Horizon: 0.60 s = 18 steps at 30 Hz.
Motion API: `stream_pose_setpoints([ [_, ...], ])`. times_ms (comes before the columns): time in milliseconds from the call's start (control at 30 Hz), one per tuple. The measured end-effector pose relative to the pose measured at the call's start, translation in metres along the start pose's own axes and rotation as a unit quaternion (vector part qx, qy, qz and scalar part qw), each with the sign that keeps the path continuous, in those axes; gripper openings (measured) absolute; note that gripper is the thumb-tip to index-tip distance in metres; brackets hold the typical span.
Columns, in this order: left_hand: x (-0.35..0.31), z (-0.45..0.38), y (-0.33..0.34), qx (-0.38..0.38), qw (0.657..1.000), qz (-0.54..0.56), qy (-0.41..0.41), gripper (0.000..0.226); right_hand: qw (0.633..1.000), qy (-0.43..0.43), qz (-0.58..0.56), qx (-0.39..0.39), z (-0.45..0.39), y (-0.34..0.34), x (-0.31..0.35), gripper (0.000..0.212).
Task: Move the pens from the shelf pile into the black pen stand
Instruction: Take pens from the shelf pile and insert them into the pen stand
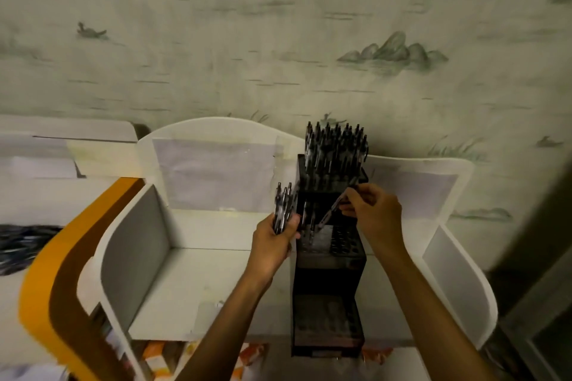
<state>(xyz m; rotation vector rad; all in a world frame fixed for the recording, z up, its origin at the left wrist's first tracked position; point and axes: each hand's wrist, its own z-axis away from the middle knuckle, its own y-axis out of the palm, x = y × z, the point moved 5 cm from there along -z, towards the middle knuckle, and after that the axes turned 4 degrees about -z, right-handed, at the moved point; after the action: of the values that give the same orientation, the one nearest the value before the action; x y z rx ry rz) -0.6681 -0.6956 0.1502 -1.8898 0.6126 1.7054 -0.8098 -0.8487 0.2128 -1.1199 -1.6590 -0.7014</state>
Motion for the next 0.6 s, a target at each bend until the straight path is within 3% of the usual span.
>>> stream_pose_setpoints([
  [200, 0.009, -0.005, -0.007, -0.007, 1.0, -0.007, 0.002, 0.017, 0.981, -0.131, 0.137, 0.027, -0.007, 0.001, 0.001, 0.008],
  [367, 0.012, -0.006, -0.009, 0.008, 0.998, 0.054, -0.018, 0.029, 0.972, -0.161, 0.168, 0.037, -0.01, 0.01, -0.004, 0.012],
  [600, 0.003, -0.008, -0.013, -0.004, 0.999, 0.052, -0.008, 0.019, 0.965, -0.173, 0.187, 0.055, -0.009, 0.024, -0.011, 0.013],
])
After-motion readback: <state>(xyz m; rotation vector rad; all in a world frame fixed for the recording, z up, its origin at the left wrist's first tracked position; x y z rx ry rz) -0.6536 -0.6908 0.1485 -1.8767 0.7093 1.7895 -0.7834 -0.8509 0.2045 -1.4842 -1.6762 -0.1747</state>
